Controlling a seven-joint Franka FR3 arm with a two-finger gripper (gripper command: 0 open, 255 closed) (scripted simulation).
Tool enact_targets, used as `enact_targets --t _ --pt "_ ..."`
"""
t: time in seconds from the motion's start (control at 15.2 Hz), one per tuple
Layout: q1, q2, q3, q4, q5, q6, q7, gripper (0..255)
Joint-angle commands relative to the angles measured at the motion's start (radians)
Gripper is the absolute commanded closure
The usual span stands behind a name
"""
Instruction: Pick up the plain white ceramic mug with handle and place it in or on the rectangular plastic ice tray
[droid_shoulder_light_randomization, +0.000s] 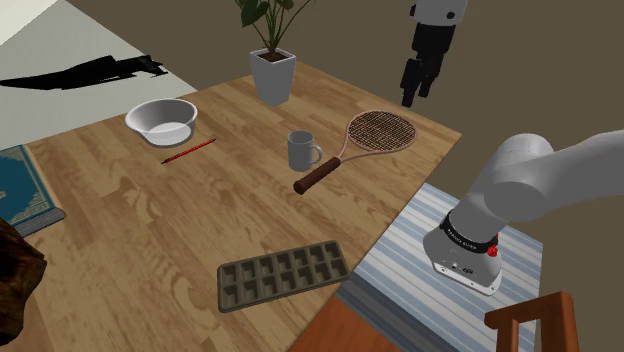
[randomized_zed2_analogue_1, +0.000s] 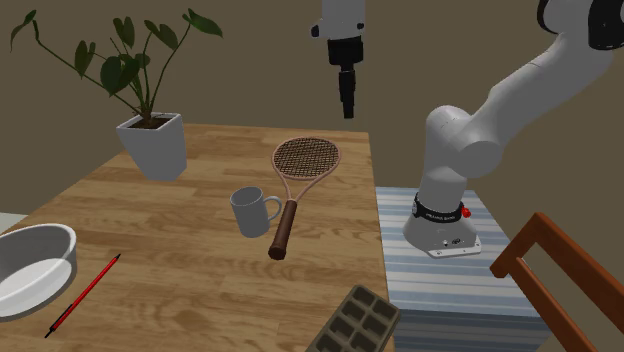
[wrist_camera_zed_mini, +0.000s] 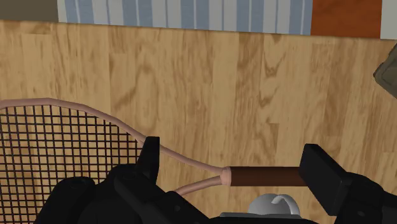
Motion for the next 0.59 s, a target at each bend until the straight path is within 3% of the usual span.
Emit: enact_targets --t 0.0,0.53 --pt "0.0 0.0 0.0 0.0 0.0 0.0 0.0 0" --pt "0.048 0.286 0.035 0.055 0.023 0.228 -0.008 0"
